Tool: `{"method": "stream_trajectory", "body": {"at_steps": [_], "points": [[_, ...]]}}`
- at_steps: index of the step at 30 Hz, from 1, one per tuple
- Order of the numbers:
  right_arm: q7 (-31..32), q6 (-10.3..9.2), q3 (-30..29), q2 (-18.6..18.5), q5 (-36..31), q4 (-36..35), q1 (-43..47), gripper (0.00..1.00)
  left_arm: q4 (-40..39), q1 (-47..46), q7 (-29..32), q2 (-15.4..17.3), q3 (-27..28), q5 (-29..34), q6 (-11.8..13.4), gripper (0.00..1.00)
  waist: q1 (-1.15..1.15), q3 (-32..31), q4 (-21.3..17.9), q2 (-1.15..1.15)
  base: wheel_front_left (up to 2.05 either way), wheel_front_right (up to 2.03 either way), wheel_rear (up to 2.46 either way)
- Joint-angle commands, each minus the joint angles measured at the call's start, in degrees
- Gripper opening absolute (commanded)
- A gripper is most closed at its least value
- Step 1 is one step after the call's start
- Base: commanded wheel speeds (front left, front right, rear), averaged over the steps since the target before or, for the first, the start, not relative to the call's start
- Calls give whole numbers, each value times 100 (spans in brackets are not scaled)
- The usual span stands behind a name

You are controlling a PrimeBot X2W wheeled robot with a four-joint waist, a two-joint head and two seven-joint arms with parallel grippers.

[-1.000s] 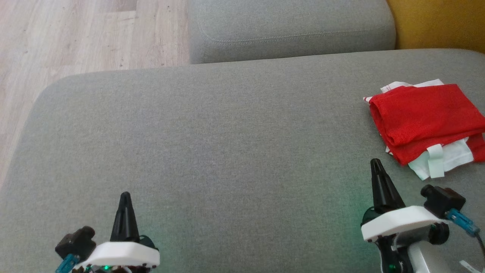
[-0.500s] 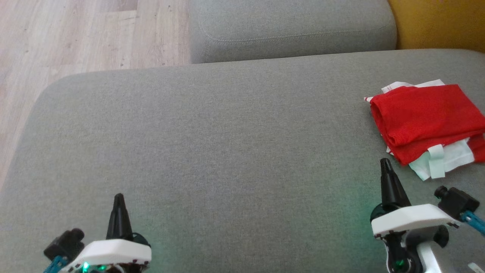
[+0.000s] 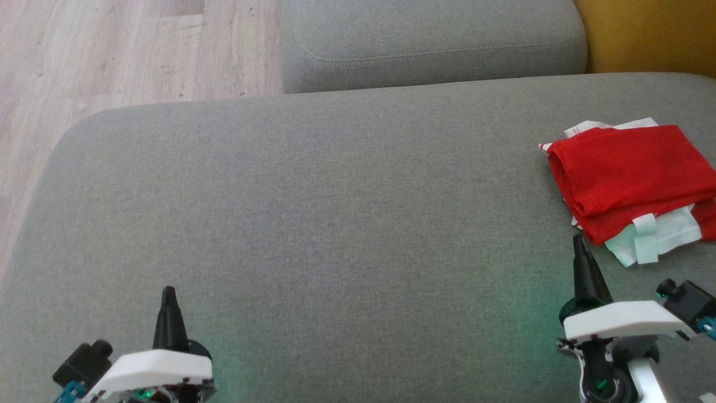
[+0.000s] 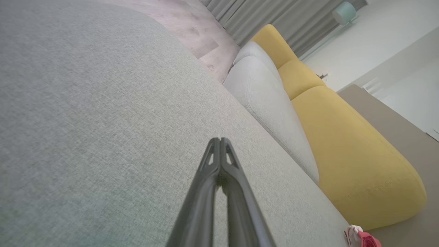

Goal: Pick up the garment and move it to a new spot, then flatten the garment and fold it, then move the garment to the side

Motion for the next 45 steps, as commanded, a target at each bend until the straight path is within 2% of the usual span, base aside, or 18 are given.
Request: {"method": "stream_trajectory", "body": {"at_steps": [1, 45], "points": [[53, 19, -7, -113, 230, -227, -284, 0, -220, -332, 40, 11, 196, -182, -45, 0, 0, 1, 2, 0, 0, 0, 0], [636, 33, -466, -126, 3123, -307, -300, 0, -414, -453, 772, 17, 706, -2716, -237, 0, 0, 15, 50, 0, 0, 0, 0]]}}
